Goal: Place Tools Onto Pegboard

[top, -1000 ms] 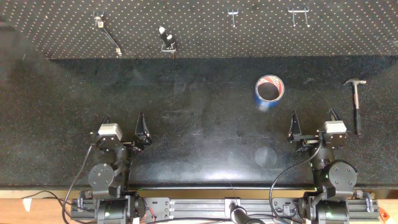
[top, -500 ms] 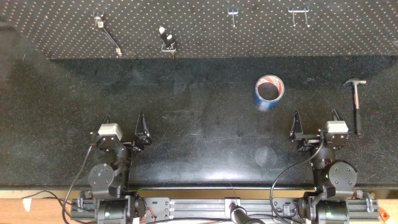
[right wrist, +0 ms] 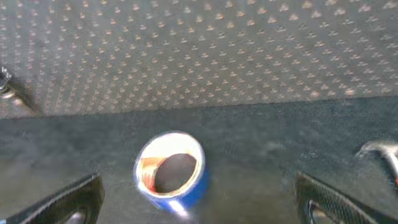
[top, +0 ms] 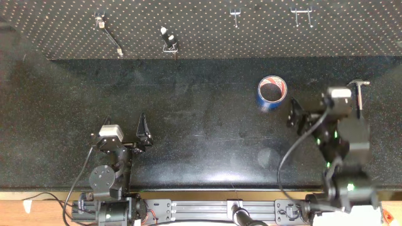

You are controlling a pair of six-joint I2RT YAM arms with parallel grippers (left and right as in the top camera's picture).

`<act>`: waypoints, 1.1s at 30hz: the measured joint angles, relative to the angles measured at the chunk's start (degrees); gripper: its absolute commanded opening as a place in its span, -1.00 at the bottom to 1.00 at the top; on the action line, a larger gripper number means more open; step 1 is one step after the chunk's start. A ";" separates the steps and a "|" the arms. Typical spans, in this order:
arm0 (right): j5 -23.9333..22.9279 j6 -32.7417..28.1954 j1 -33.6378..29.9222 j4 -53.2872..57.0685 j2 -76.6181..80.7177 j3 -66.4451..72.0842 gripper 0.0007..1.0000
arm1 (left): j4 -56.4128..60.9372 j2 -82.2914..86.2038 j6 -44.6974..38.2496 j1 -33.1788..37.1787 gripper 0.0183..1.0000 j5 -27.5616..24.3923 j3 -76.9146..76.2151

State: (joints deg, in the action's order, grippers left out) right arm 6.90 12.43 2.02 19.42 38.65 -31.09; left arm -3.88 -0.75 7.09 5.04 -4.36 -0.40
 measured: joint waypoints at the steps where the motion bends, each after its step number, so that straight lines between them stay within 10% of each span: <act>1: 0.26 0.46 0.70 1.97 3.63 -3.15 0.97 | 0.02 -0.02 -0.02 0.00 0.99 0.00 0.00; 33: 2.27 4.37 14.51 27.74 61.24 -42.27 0.95 | 0.00 0.02 0.00 0.00 0.99 0.00 0.00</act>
State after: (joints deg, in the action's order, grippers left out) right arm 9.17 16.80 16.53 47.16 99.90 -73.36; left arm -3.88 -0.73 7.09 5.04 -4.36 -0.40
